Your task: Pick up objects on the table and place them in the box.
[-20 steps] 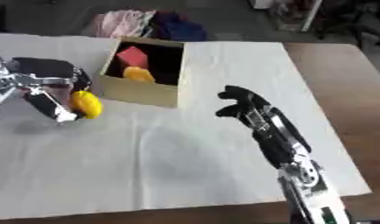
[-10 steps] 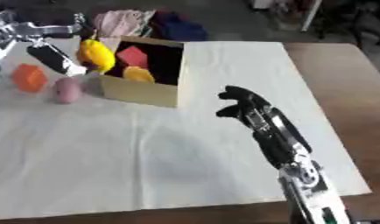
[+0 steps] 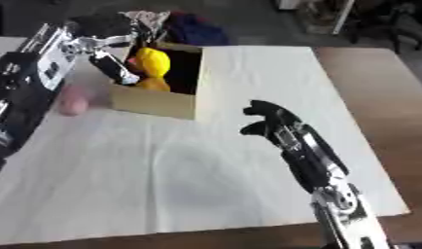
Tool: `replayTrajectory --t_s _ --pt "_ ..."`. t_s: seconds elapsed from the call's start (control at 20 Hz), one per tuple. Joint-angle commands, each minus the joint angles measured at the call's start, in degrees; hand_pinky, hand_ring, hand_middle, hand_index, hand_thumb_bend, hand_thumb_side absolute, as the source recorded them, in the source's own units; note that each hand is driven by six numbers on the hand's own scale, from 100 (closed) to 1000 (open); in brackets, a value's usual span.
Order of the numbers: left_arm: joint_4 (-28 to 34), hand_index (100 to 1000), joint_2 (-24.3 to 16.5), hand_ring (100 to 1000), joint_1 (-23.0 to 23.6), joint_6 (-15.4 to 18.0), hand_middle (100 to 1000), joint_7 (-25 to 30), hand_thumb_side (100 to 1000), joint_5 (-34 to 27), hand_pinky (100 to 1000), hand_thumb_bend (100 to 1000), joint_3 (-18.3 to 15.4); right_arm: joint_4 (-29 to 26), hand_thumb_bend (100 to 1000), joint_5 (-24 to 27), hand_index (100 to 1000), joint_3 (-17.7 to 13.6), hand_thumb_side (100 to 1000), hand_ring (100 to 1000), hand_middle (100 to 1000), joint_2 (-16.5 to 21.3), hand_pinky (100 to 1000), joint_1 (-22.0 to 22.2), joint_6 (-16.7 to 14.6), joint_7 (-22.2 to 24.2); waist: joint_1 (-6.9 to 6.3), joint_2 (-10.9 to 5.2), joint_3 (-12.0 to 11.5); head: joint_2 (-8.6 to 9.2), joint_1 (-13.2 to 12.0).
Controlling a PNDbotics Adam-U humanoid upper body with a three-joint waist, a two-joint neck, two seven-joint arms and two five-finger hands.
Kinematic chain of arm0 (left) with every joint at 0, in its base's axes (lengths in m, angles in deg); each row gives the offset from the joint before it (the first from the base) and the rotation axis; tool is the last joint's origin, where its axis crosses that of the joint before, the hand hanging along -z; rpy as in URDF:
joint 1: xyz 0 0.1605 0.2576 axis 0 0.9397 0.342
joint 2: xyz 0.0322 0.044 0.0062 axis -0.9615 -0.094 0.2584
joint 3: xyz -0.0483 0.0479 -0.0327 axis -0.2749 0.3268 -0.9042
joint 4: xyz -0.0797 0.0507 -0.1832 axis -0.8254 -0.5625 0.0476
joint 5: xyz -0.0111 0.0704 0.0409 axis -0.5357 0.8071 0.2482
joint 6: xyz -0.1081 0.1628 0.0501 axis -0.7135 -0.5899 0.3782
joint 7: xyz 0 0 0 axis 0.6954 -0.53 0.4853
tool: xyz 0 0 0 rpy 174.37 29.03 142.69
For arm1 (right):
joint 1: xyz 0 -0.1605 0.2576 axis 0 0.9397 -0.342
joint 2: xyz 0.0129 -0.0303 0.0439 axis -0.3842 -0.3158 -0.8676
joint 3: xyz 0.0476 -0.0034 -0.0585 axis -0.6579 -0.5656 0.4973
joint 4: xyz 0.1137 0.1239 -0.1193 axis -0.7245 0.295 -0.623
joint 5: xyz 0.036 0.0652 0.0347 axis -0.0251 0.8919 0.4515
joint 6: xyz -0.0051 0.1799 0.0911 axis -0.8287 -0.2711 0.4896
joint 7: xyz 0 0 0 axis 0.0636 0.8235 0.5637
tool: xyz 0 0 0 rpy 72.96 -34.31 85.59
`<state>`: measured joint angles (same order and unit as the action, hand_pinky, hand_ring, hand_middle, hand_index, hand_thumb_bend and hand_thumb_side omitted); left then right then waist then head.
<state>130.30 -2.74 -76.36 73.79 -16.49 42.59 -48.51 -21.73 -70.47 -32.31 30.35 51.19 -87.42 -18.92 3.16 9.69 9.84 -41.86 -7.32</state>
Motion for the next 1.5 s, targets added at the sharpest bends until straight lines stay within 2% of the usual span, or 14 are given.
replayTrajectory --t_s 0.05,0.1,0.15,0.4,0.45,0.55,0.65,0.9,1.05,1.25,1.5 --pt "-0.7 774 0.0 624 -1.3 -0.9 658 -5.4 255 3.5 739 351 -0.4 -0.7 100 0.4 885 0.1 803 694 804 0.1 819 -0.9 -0.1 0.3 0.63 -0.48 0.1 -0.02 -0.2" --pt "-1.0 774 0.1 624 -1.3 -0.8 658 -6.2 255 4.1 739 351 -0.4 -0.7 100 0.4 885 0.1 803 694 804 0.1 819 -0.9 -0.1 0.3 0.63 -0.48 0.1 -0.02 -0.2" --pt "-1.4 834 0.1 702 -1.3 -0.9 755 -6.8 251 4.6 781 401 -0.6 -0.7 100 0.4 885 0.0 802 695 804 0.1 819 -0.9 -0.1 0.3 0.64 -0.49 0.1 0.02 -0.2" --pt "-2.6 906 -0.2 785 -0.9 -3.6 847 -8.1 235 6.3 841 450 -1.2 -0.7 100 0.3 885 0.0 802 695 804 0.2 819 -1.0 -0.1 0.3 0.69 -0.67 -0.2 0.06 0.0" --pt "-2.6 913 -0.3 791 -0.9 -3.6 857 -7.7 269 6.3 848 446 -1.1 -0.6 100 0.3 886 0.0 802 695 804 0.3 819 -1.0 -0.1 0.4 0.70 -0.69 -0.3 0.07 0.1" --pt "-2.4 911 -0.7 789 -0.8 -3.2 854 -6.8 280 5.7 848 434 -1.1 -0.6 100 0.3 886 -0.1 802 695 804 0.3 819 -0.9 -0.1 0.3 0.70 -0.73 -0.3 0.12 0.1" --pt "-1.8 907 -1.6 772 -0.7 -2.5 837 -6.0 248 4.3 838 416 -1.2 -0.6 100 0.2 886 -0.2 802 695 804 0.4 819 -0.9 -0.1 0.2 0.68 -0.75 -0.5 0.20 0.4" --pt "2.0 882 -6.7 727 0.1 1.6 793 -2.1 234 -0.5 809 342 0.1 -0.5 100 0.0 886 -0.5 802 695 804 0.8 819 -0.9 -0.2 -0.1 0.40 -0.76 -1.3 0.39 1.5" --pt "3.7 868 -11.1 721 1.0 4.7 785 0.9 269 -3.5 799 382 1.2 -0.5 100 -0.1 886 -0.7 803 695 804 1.2 819 -0.8 -0.3 -0.3 0.14 -0.81 -1.9 0.31 2.2" --pt "2.7 862 -16.5 722 2.4 7.7 775 4.8 320 -5.9 799 462 1.4 -0.5 100 -0.3 885 -0.8 802 695 804 1.4 819 -0.7 -0.3 -0.4 -0.21 -0.86 -2.4 0.10 2.5" --pt "0.7 866 -18.1 735 4.1 8.7 779 9.6 379 -2.8 803 545 1.2 -0.5 100 -0.3 886 -0.9 804 695 804 1.5 819 -0.6 -0.4 -0.5 -0.22 -0.85 -2.4 -0.05 2.6"
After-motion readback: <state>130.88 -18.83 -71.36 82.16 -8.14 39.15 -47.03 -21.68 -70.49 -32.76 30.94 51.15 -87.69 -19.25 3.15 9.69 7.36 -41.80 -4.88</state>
